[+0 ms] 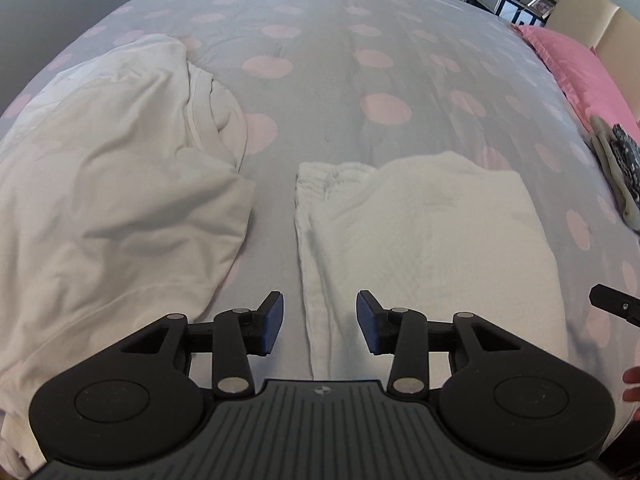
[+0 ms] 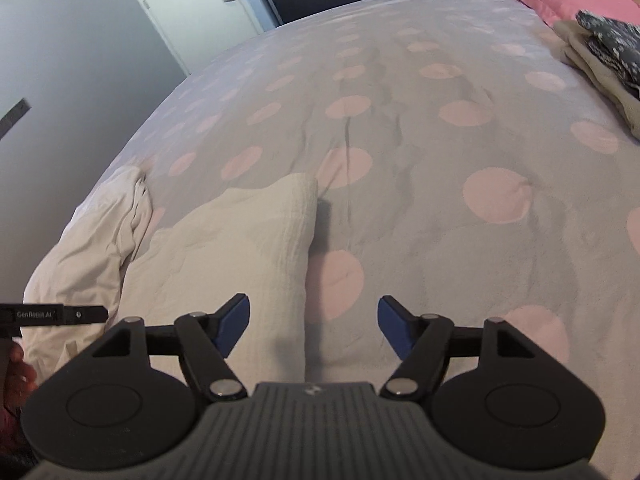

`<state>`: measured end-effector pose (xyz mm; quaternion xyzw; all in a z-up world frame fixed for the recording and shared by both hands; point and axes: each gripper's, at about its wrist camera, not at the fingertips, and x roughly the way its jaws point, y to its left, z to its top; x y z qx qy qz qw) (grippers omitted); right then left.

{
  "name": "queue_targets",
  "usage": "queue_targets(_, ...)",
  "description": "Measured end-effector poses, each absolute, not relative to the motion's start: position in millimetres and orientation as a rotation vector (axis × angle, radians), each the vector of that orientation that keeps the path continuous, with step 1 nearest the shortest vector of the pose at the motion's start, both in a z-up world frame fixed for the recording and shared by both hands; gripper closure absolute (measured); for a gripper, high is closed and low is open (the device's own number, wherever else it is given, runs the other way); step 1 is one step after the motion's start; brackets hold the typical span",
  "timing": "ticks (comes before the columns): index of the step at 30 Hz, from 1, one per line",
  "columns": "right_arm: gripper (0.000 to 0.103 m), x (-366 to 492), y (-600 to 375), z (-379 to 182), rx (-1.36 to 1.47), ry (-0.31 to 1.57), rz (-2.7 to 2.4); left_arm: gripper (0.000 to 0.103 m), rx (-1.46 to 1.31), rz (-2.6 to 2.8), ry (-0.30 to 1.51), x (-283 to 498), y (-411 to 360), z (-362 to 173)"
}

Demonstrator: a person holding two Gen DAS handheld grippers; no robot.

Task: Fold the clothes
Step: 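Open the left gripper and withdraw both grippers from the shirt, then grasp the folded white shirt's edge with both grippers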

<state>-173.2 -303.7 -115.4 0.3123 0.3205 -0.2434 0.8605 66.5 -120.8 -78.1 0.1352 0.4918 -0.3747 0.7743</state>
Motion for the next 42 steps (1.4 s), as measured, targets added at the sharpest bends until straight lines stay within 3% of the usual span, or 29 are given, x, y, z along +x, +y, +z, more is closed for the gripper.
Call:
queue_targets(19, 0.03, -120, -336, -161, 0.754, 0.763, -0.385, 0.049, 0.234, -0.863, 1.139, 99, -152, -125)
queue_targets(25, 0.027, -107, -338, -171, 0.746, 0.79, -0.366, 0.03, 0.292, -0.881, 1.132, 93, -162, -136)
queue_targets(29, 0.028, -99, -335, -172, 0.707, 0.798, -0.365, 0.03, 0.377, -0.879, 1.085, 82, -175, -137)
queue_targets(31, 0.033, -94, -334, -173, 0.692, 0.8, -0.368, 0.037, 0.375, -0.882, 1.082, 82, -177, -136)
queue_targets(32, 0.037, -93, -334, -172, 0.687, 0.797, -0.365, 0.045, 0.366, -0.889, 1.078, 83, -178, -135)
queue_targets(34, 0.058, -93, -333, -171, 0.69, 0.789, -0.346, 0.06, 0.349, -0.899, 1.069, 81, -178, -134)
queue_targets(36, 0.066, -93, -331, -170, 0.7, 0.782, -0.326, 0.085, 0.334, -0.921, 1.067, 79, -180, -132)
queue_targets(42, 0.078, -100, -326, -161, 0.68, 0.753, -0.332, 0.092, 0.353, -0.929, 1.038, 69, -186, -123)
